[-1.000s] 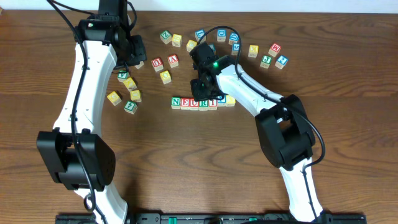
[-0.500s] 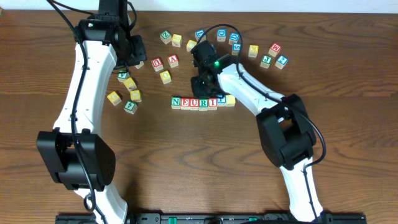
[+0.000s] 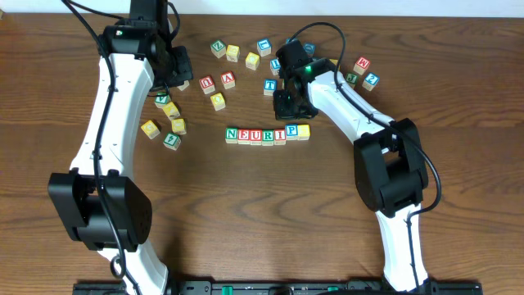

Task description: Spell out NEURIPS

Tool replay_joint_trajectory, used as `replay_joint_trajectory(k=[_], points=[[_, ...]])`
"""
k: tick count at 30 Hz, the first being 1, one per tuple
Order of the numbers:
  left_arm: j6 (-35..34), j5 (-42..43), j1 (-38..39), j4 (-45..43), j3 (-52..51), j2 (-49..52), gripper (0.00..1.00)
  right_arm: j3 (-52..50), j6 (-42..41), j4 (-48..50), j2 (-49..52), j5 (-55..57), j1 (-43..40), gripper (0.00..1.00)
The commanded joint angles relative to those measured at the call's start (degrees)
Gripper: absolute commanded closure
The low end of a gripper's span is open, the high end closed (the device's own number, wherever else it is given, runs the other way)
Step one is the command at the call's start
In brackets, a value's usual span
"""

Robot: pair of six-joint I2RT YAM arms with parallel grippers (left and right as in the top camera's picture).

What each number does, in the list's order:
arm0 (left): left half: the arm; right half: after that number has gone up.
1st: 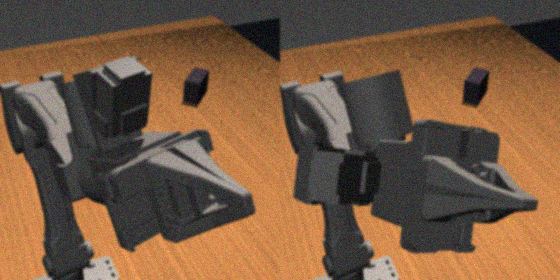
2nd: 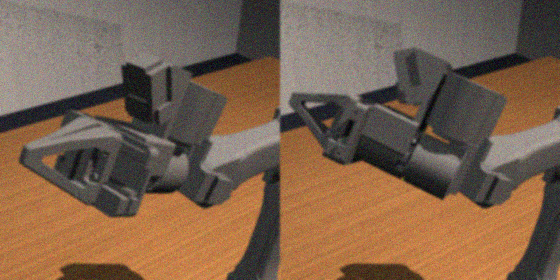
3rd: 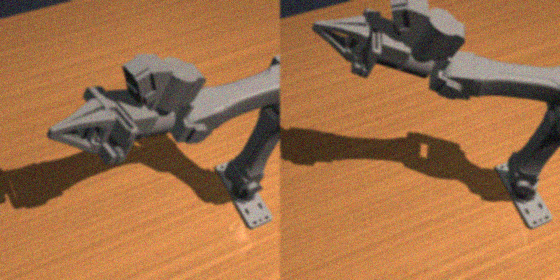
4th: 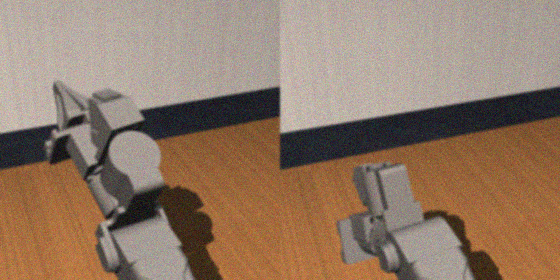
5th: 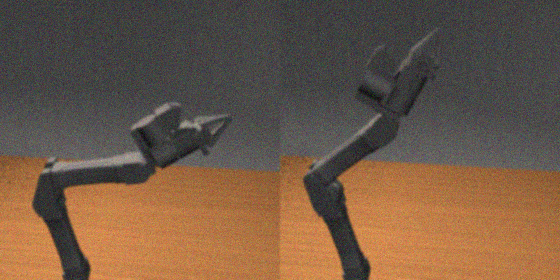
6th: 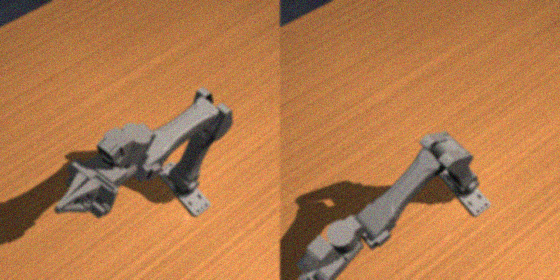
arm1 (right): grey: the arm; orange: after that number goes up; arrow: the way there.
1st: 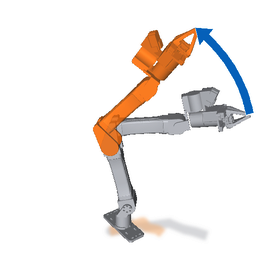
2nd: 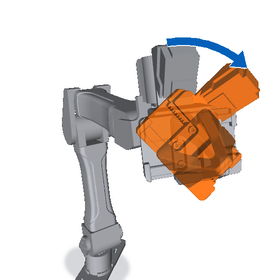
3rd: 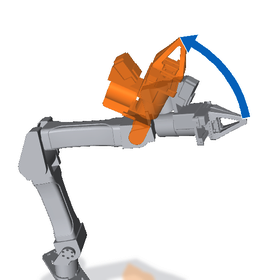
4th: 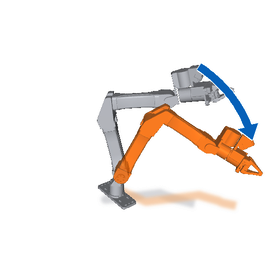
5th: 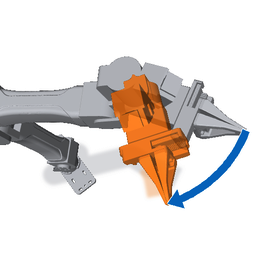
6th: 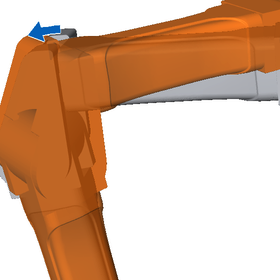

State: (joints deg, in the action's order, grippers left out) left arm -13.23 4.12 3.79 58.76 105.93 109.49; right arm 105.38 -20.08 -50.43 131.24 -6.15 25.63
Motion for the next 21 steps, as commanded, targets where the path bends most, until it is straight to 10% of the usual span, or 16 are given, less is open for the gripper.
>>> replay_joint_trajectory(k=[1,21], points=[[0.72,-0.7,-0.13,0.35,0.15,-0.07,0.92,0.11,1.42,-0.39,-0.5,0.22,-0.2,0.99],[0.72,-0.7,-0.13,0.35,0.15,-0.07,0.93,-0.2,1.49,-3.63,-0.48,0.24,-0.04,0.99]])
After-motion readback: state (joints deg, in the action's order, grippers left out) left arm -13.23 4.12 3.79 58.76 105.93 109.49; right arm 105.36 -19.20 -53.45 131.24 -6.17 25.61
